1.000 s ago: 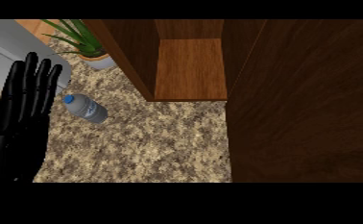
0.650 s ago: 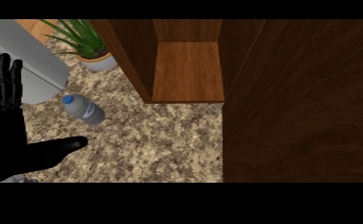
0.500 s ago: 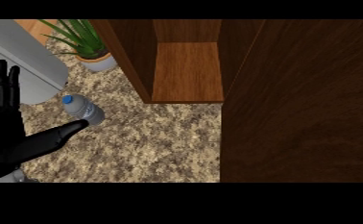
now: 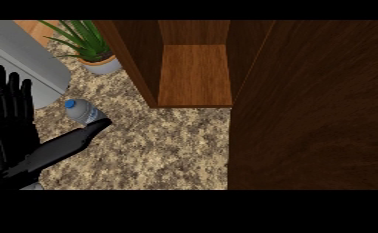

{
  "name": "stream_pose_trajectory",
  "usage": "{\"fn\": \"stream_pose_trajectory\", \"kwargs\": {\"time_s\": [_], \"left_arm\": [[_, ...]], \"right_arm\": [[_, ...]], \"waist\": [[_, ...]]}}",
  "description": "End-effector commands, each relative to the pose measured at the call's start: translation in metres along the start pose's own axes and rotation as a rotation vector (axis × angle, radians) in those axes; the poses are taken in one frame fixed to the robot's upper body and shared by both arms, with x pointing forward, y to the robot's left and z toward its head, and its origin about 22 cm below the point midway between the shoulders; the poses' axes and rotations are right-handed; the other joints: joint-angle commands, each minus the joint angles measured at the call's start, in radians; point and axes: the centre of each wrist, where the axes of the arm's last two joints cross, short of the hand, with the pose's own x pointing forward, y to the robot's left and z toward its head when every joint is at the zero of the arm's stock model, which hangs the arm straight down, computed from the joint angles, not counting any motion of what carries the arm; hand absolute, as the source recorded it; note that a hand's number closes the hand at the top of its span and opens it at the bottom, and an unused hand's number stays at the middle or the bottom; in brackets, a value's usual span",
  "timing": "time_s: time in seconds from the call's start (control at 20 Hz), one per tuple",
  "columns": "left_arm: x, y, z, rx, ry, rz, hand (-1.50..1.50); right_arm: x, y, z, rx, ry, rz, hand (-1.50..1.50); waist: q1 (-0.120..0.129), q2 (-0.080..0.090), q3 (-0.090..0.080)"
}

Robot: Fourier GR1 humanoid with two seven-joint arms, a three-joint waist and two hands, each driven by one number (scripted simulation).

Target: Pick up the bottled water, place it into the cabinet and close the cabinet

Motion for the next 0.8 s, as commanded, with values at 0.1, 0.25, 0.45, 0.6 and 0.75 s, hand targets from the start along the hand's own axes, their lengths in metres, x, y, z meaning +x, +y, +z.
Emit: {"fn": "stream_pose_trajectory", "kwargs": {"time_s": [0.1,0.25,0.45,0.6,0.75], "left_arm": [[-0.009,-0.004,0.015,0.045,0.041,-0.040,-1.50],[-0.012,-0.019,0.015,0.061,0.051,-0.052,-1.50],[-0.020,-0.006,0.008,0.098,0.059,-0.063,-1.50],[-0.031,0.001,0.016,0.130,0.041,-0.079,-1.50],[-0.056,0.017,0.008,0.184,0.069,-0.099,-1.50]], "right_arm": [[0.026,0.006,0.019,-0.003,-0.005,-0.014,-1.50],[0.026,-0.014,0.033,-0.004,0.004,0.002,-1.50],[0.025,0.007,0.042,-0.006,0.005,-0.016,-1.50],[0.022,-0.004,0.040,0.007,0.005,-0.013,-1.50],[0.032,0.007,0.048,-0.016,0.015,-0.011,-1.50]], "waist": [[0.004,0.001,-0.001],[-0.005,0.000,0.000],[-0.005,0.000,-0.001],[0.000,0.000,-0.001],[-0.002,0.000,-0.001]]}}
